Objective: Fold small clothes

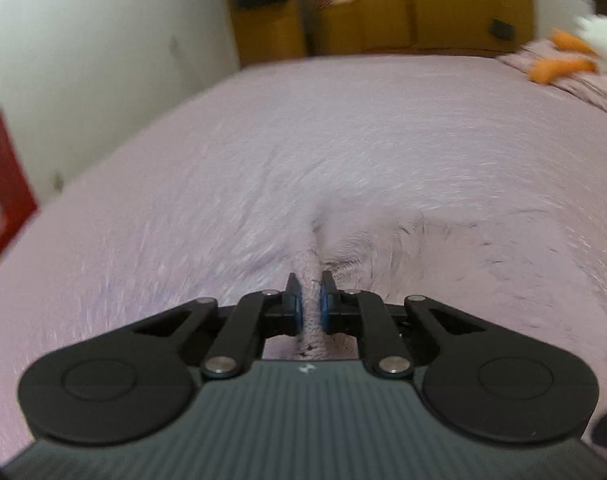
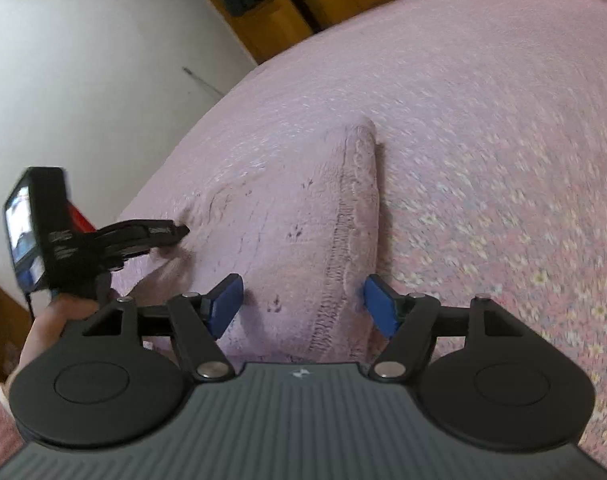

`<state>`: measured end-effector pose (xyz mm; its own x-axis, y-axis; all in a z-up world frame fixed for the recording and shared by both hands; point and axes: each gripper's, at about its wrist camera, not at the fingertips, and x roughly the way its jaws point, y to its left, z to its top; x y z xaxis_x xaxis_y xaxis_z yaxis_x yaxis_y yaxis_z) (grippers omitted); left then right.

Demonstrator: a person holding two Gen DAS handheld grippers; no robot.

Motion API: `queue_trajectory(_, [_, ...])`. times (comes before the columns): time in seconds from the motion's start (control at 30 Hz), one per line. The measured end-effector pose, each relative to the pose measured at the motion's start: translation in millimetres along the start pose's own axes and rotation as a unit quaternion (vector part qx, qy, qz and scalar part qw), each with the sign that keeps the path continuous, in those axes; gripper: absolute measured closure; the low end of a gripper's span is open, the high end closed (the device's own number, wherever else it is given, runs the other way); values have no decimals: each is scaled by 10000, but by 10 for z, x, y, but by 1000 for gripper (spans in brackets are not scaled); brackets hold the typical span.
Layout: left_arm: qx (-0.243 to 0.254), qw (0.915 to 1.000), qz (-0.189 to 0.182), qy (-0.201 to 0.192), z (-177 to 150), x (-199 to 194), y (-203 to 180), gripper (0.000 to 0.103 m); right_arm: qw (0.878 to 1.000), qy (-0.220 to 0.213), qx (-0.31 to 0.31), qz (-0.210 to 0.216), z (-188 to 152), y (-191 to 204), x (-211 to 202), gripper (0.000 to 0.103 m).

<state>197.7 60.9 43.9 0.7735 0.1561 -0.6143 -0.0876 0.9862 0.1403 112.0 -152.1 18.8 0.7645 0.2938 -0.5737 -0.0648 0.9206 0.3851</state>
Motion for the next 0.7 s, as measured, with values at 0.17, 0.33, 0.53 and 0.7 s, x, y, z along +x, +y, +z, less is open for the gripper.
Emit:
queue_trajectory(0.17, [-107, 9995, 136, 246, -142, 195, 160, 89, 9995, 18, -301, -83, -21, 92, 30, 28])
queue_trajectory(0.33, [-47, 9995, 103, 298, -169, 102, 215, 76, 9999, -10, -76, 96, 32, -47, -29, 23])
queue_trajectory(0.53, [-556, 9940, -638, 688, -142, -98, 584, 41, 9986, -157, 449, 247, 155, -380, -28, 15])
queue_trajectory(0.7, [-1037, 9819, -1324, 874, -220, -280, 760, 29, 9939, -22, 1074, 258, 232, -601, 140, 14])
